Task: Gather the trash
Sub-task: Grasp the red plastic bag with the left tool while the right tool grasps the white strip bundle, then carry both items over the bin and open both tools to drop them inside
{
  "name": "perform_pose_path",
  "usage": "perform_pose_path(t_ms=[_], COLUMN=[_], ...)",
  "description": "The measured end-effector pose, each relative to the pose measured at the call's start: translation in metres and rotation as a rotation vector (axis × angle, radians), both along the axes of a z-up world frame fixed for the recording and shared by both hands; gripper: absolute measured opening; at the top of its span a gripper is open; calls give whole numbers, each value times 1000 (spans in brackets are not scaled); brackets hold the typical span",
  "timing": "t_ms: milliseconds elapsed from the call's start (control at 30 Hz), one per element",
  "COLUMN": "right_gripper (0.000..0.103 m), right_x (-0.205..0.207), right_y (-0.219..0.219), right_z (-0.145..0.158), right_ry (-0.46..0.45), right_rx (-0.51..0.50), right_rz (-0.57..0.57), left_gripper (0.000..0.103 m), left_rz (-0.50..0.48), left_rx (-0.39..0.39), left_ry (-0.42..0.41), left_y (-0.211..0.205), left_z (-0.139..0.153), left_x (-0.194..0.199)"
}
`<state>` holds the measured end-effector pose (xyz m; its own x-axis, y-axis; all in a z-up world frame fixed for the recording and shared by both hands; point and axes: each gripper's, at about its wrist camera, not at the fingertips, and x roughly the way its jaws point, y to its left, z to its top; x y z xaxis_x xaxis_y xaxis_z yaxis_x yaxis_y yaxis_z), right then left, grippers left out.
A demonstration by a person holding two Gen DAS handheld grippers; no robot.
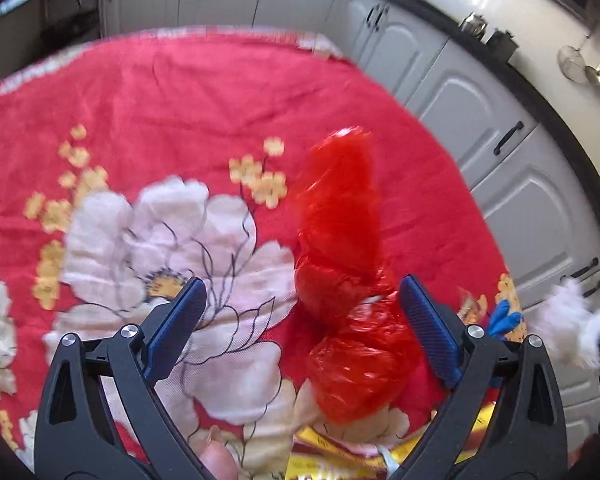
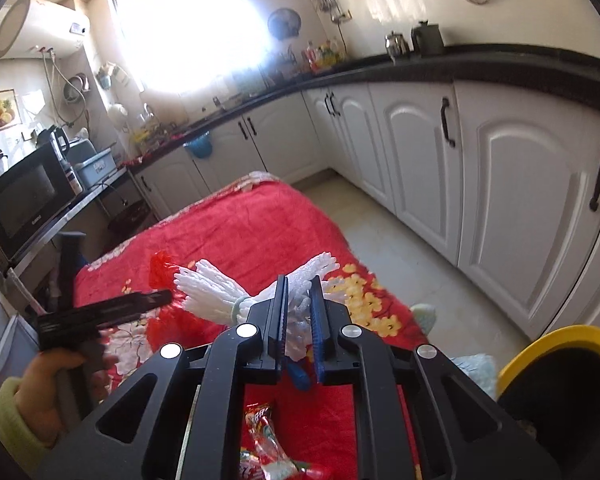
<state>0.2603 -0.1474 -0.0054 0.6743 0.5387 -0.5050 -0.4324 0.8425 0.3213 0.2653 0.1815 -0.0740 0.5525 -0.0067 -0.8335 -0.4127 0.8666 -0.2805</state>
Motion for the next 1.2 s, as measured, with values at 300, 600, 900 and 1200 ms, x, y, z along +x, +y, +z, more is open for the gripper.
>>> perform_pose_path(t_ms=[300,600,900,1200], right_gripper=[10,10,10,10], right_x=[-24,-55,-82,-100], right_y=[-33,-72,-124,-166], right_z=[14,32,33,37], right_ry=[-25,-91,-118,-139], right_rx=[42,60,61,52], right_rz=[-35,-100,-179,-242], left_gripper=[32,29,29,29], left_rz=[-64,-101,-197,-305], left_rx=[-59,-80,-60,-48], left_ry=[-63,-238,-426,-481], left_y=[-11,-34,-88,-150], left_z=[7,56,116,128], left_x=[-4,-32,-67,-84])
